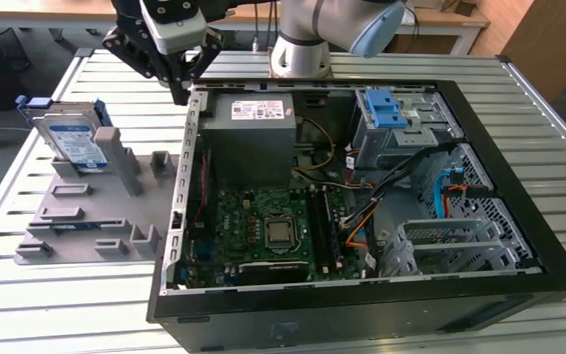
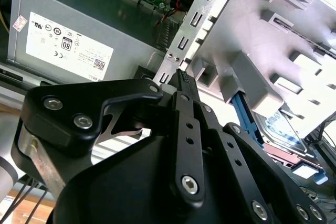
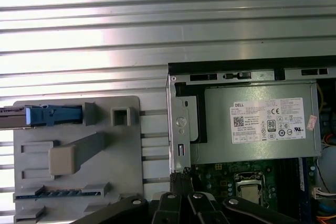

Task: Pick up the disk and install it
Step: 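Reach for the disk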

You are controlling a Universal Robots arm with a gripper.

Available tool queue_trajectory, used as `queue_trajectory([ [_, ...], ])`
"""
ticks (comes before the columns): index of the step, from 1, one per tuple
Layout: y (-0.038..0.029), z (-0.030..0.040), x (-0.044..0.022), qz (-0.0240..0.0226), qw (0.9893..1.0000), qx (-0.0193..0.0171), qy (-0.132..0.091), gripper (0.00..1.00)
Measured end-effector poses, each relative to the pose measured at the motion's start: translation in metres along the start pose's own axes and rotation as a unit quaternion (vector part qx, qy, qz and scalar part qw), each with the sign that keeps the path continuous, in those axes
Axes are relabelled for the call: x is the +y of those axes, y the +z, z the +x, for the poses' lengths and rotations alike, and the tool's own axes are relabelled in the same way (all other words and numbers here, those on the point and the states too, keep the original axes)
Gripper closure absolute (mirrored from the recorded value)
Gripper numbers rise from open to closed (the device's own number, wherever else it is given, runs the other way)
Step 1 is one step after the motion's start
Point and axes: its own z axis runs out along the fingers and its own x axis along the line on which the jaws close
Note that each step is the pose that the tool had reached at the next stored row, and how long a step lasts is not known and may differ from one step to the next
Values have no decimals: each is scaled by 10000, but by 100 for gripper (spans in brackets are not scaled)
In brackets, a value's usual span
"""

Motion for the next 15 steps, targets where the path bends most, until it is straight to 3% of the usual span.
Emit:
queue_trajectory([
  [15,0,24,-2,0,10000,0,0,89],
])
